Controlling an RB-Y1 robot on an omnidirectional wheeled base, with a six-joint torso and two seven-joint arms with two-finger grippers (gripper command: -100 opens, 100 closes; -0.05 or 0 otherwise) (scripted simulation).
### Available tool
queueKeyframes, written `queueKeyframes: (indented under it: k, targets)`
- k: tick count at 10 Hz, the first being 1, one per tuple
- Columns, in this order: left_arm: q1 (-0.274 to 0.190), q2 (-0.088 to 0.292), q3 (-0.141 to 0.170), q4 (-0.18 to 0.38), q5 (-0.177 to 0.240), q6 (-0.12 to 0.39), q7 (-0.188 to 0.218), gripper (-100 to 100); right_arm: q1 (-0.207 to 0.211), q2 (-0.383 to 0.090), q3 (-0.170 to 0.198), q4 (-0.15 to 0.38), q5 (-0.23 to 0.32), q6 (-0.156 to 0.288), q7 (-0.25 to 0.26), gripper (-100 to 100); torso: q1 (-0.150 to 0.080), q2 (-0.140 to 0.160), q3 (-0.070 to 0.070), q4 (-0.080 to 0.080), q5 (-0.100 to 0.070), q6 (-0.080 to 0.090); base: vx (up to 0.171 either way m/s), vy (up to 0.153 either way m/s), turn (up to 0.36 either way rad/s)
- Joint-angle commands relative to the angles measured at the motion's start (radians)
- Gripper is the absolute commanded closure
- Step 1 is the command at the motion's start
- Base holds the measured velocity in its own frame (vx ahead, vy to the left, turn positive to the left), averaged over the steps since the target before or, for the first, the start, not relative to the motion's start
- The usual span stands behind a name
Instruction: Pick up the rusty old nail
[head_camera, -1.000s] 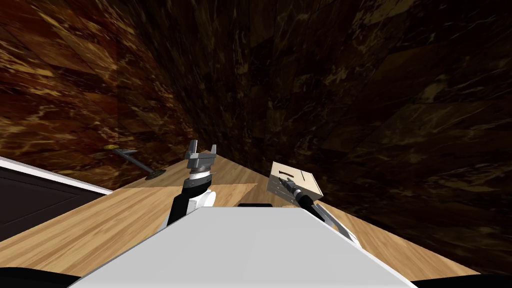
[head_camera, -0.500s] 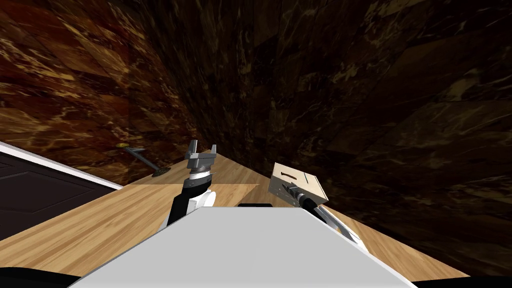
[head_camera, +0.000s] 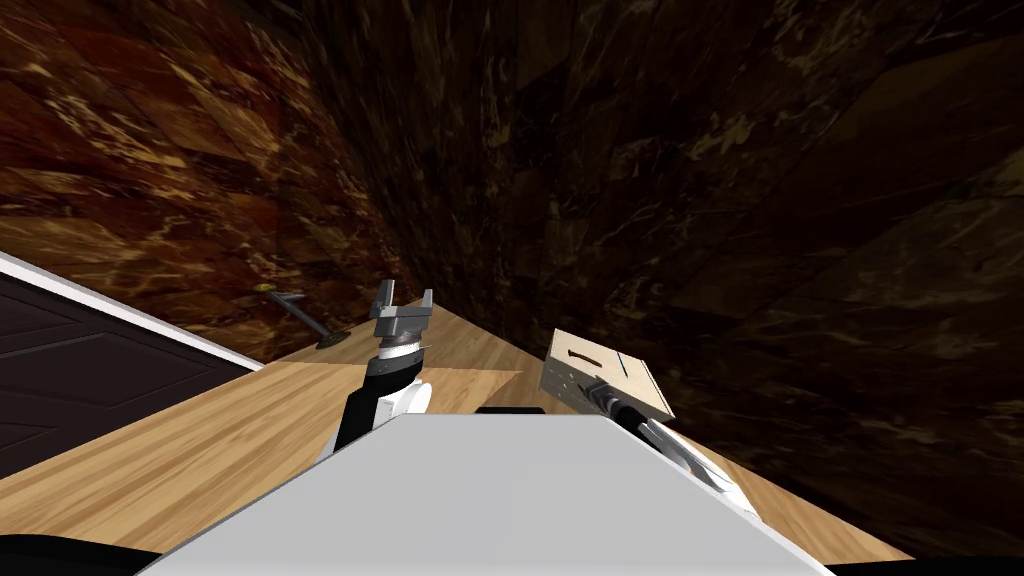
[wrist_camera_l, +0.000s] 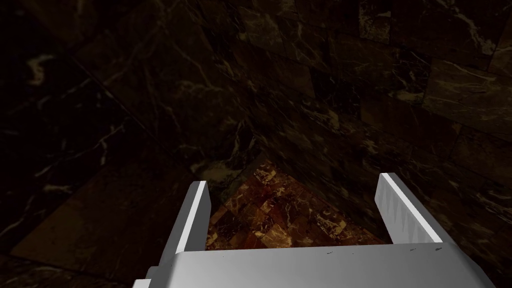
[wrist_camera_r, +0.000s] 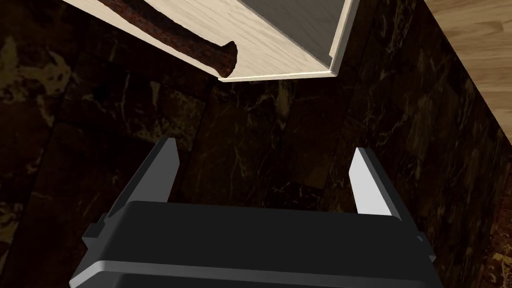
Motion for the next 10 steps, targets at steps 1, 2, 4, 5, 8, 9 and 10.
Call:
queueKeyframes:
  k: [1, 2, 4, 5, 8, 9, 10]
  targets:
    - [0.0, 0.0, 0.0, 0.0, 0.0, 0.0, 0.0, 0, -0.001, -0.031, 0.02, 0.021, 0.022, 0.041, 0.041, -100, 0.0, 0.0, 0.0, 0.0, 0.0, 0.0, 0.059, 0.02, 0.049]
    - [0.0, 0.0, 0.0, 0.0, 0.0, 0.0, 0.0, 0, -0.007, -0.047, 0.033, 0.055, 0.045, 0.061, 0.071, -100, 0.0, 0.0, 0.0, 0.0, 0.0, 0.0, 0.097, 0.006, 0.111]
    - [0.0, 0.0, 0.0, 0.0, 0.0, 0.0, 0.0, 0, -0.014, -0.06, 0.046, 0.088, 0.067, 0.081, 0.109, -100, -0.001, -0.001, -0.001, 0.0, 0.0, 0.0, 0.074, 0.003, 0.045]
    - [0.0, 0.0, 0.0, 0.0, 0.0, 0.0, 0.0, 0, -0.02, -0.072, 0.058, 0.118, 0.088, 0.1, 0.141, -100, 0.0, -0.001, 0.0, 0.0, 0.0, 0.0, 0.097, 0.008, 0.067]
    - [0.0, 0.0, 0.0, 0.0, 0.0, 0.0, 0.0, 0, -0.032, -0.089, 0.08, 0.172, 0.129, 0.134, 0.2, -100, 0.0, -0.003, -0.002, -0.001, 0.0, 0.0, 0.106, 0.01, 0.055]
    - [0.0, 0.0, 0.0, 0.0, 0.0, 0.0, 0.0, 0, -0.038, -0.094, 0.089, 0.197, 0.149, 0.149, 0.227, -100, 0.0, -0.003, -0.002, -0.001, 0.0, 0.0, 0.116, 0.003, 0.071]
    - [0.0, 0.0, 0.0, 0.0, 0.0, 0.0, 0.0, 0, -0.043, -0.097, 0.099, 0.219, 0.167, 0.163, 0.253, -100, 0.0, -0.003, -0.002, -0.001, 0.0, 0.0, 0.132, -0.004, 0.067]
